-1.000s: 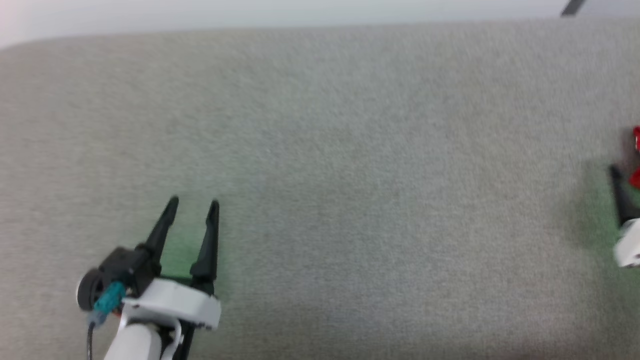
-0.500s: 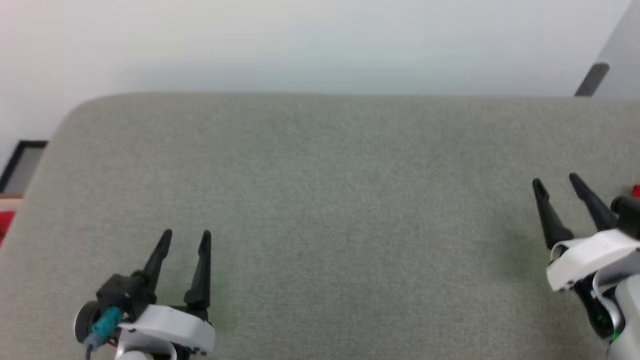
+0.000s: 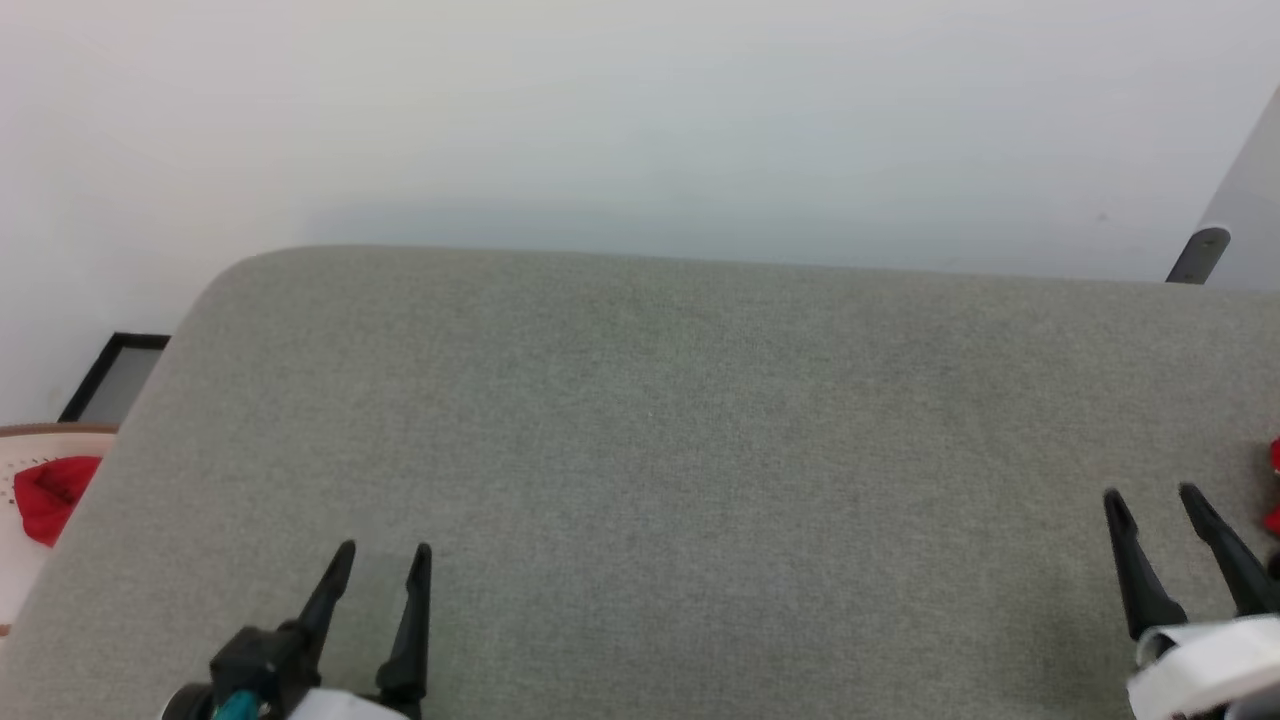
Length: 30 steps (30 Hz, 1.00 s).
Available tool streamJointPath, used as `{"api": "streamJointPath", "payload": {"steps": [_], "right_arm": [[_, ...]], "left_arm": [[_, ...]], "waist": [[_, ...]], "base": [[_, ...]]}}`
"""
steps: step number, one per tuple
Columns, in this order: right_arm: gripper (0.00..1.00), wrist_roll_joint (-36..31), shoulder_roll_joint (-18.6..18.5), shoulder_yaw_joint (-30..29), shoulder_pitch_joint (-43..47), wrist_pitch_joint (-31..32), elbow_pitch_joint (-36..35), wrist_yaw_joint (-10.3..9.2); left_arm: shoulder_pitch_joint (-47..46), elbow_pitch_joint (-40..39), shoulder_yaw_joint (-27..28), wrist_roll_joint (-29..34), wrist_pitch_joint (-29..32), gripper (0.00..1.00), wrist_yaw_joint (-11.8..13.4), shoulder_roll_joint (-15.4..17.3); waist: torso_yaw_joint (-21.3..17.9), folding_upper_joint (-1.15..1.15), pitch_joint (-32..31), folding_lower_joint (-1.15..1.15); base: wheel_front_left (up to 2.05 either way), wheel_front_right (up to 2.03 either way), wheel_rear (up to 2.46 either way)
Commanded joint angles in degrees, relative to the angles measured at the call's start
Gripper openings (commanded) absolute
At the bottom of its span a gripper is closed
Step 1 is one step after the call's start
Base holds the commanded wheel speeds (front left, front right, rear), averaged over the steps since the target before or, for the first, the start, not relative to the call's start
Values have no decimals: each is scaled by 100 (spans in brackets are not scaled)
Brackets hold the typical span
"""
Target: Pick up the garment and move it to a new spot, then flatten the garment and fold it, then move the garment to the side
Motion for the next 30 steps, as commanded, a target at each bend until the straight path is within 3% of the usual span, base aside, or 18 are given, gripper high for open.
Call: {"api": "streamJointPath", "payload": {"steps": [1, 14, 30], "right_arm": [[100, -133, 70, -161, 216, 82, -195, -6], [100, -521, 601, -1149, 1450, 793, -1843, -6], [100, -586, 865, -1242, 1653, 923, -2234, -6]], "left_arm": [[109, -56, 36, 7, -5, 100, -19, 1], [829, -539, 229, -30, -5, 100, 60, 130], [847, -702, 165, -121, 22, 100, 121, 126]], "waist": [[6, 0, -35, 0], [-42, 0, -23, 0], [-89, 0, -41, 0]], "base": [[0, 0, 0], [0, 0, 0], [0, 0, 0]]}}
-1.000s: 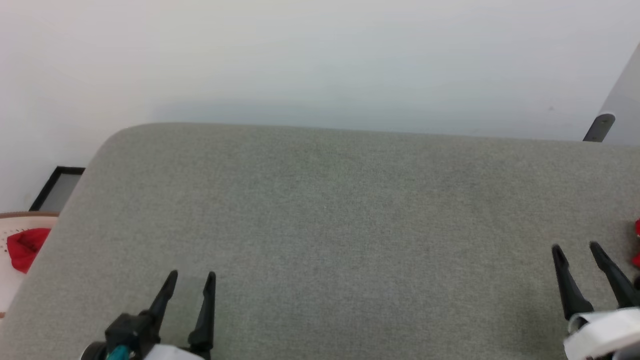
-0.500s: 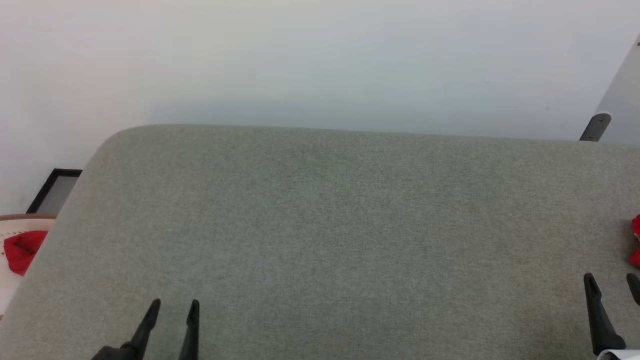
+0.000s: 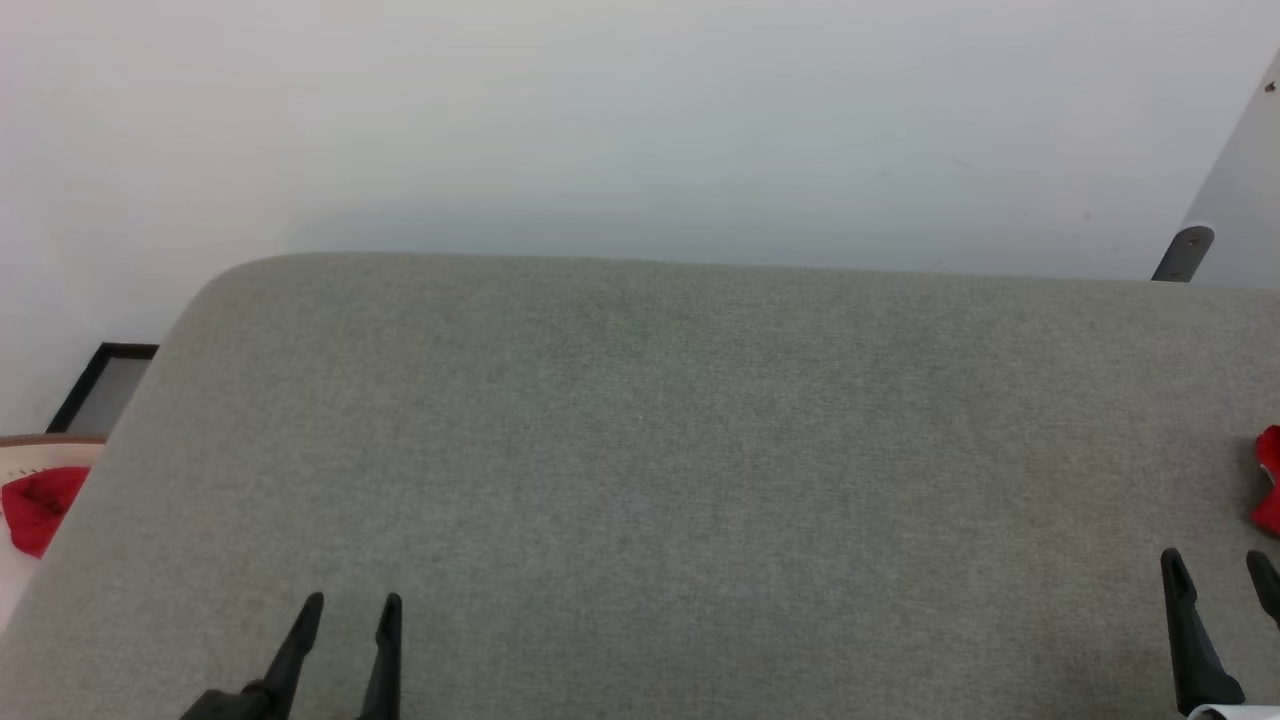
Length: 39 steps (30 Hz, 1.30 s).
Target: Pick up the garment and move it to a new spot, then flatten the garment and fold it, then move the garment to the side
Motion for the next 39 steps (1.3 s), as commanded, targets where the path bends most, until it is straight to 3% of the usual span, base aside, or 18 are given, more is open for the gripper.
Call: {"api": "streamJointPath", "payload": {"steps": [1, 14, 15, 18, 39], "right_arm": [[100, -20, 37, -4, 69, -29, -30, -6], [100, 1, 139, 131, -33, -21, -41, -6], [0, 0, 116, 137, -1, -23, -10, 0], [0, 36, 175, 166, 4, -11, 155, 0], [0, 1960, 338, 177, -435, 202, 652, -1]], "left_arm": [[18, -26, -2, -30, 12, 100, 30, 12], [46, -111, 37, -150, 56, 100, 104, 32], [4, -81, 20, -162, 48, 0, 90, 12], [23, 72, -1, -206, 63, 0, 88, -55], [-357, 253, 211, -2128, 607, 0, 23, -254]], "waist": [[-15, 0, 0, 0], [-133, 0, 26, 0], [-126, 0, 21, 0], [-128, 0, 22, 0], [-154, 0, 54, 0]], "base": [[0, 0, 0], [0, 0, 0], [0, 0, 0], [0, 0, 0], [0, 0, 0]]}}
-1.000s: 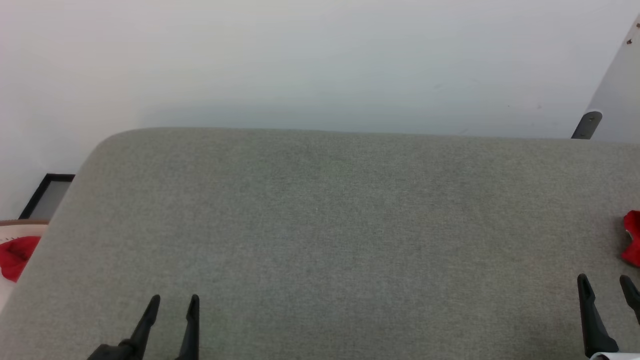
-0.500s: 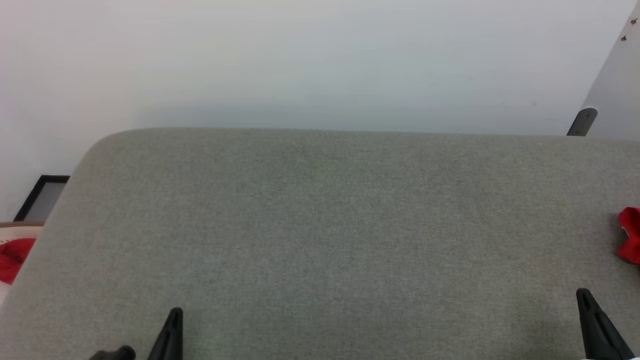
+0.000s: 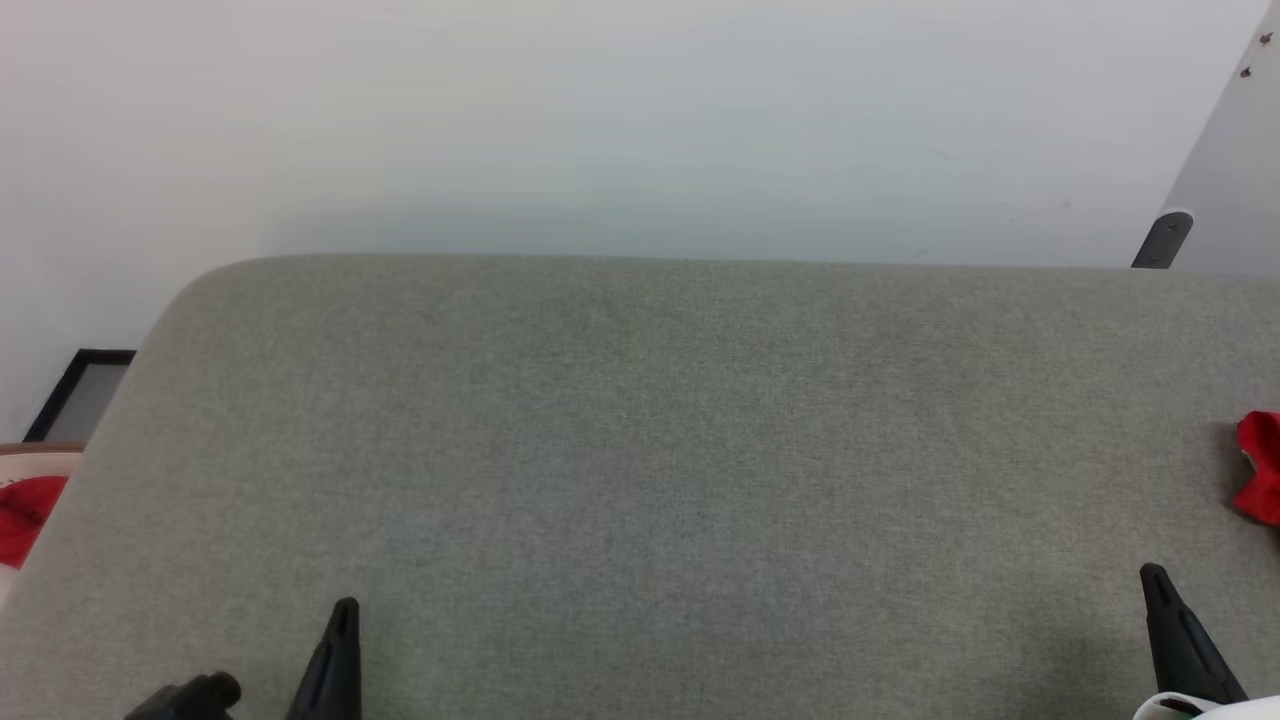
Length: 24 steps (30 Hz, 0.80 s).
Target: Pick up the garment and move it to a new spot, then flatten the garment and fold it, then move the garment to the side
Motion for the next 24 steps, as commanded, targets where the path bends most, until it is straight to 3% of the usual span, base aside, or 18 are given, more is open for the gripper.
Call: {"api": "streamJointPath", "payload": {"steps": [1, 24], "right_arm": [[0, 222, -16, -9, -167, 16, -22, -1], [0, 1931, 134, 5, -554, 204, 424, -2]], "left_arm": [[-170, -57, 51, -209, 45, 0, -23, 12], [-503, 102, 232, -1918, 524, 0, -83, -168]], "waist": [[-2, 0, 2, 0], [-32, 0, 39, 0]], "base": [[0, 0, 0], [0, 0, 0]]}}
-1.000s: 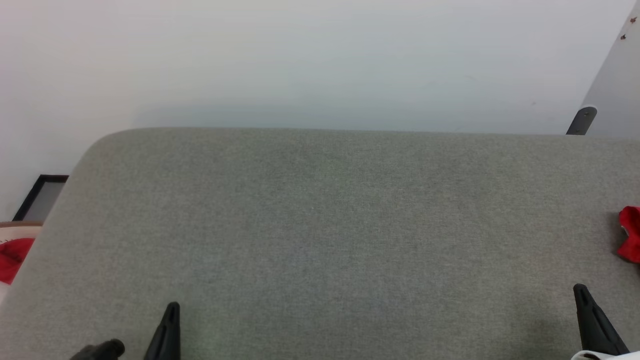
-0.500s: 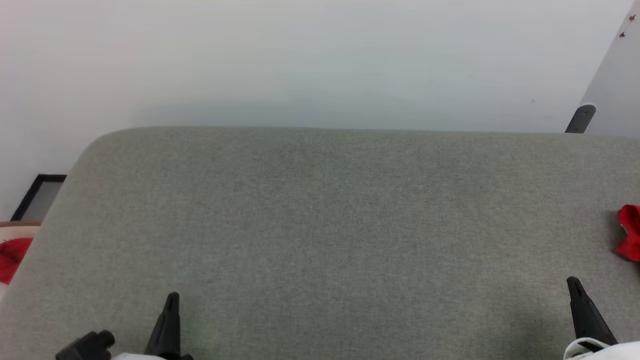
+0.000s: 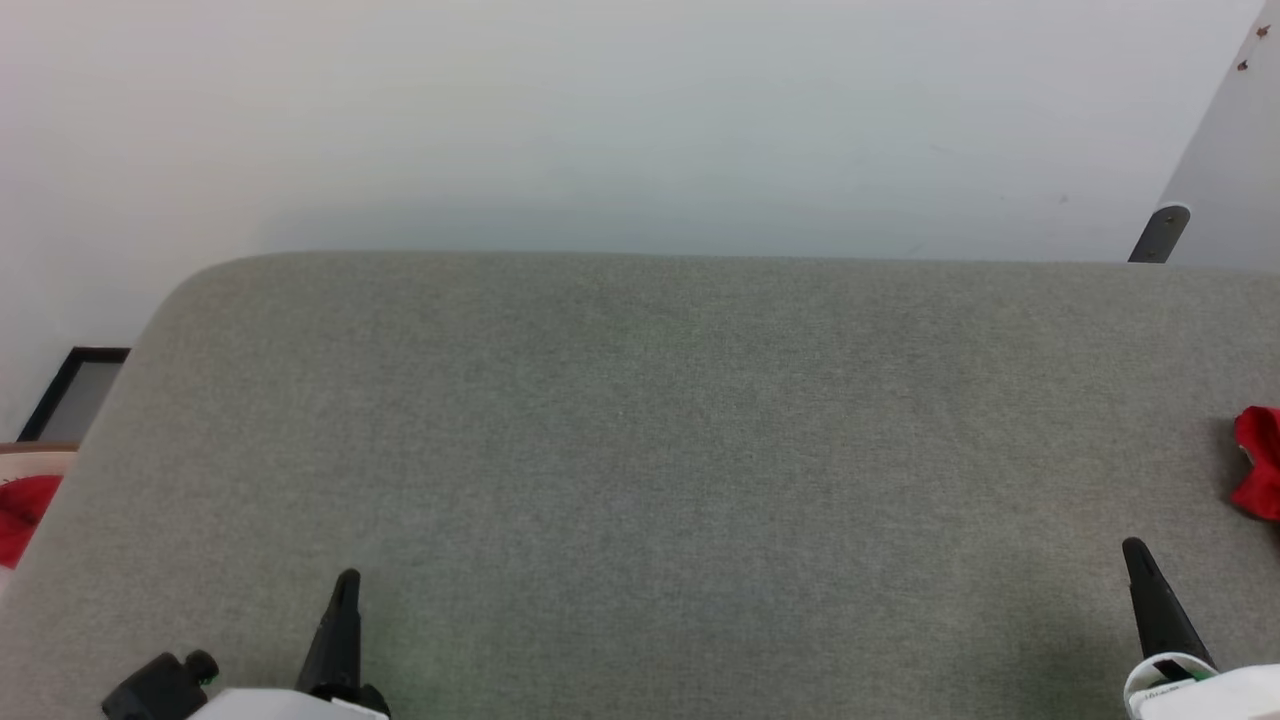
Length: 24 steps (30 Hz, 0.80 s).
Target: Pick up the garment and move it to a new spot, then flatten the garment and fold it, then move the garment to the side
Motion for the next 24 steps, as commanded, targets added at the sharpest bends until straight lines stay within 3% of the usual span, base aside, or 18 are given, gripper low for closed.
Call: {"api": "streamJointPath", "payload": {"steps": [1, 24], "right_arm": [[0, 205, 5, -1, -146, 22, -11, -1], [0, 1544, 123, 10, -450, 169, 345, -1]], "left_arm": [[-153, -42, 47, -182, 41, 0, -30, 4], [-411, 89, 192, -1520, 422, 0, -75, -139]], "waist": [[-2, 0, 3, 0], [-32, 0, 39, 0]], "base": [[0, 0, 0], [0, 0, 0]]}}
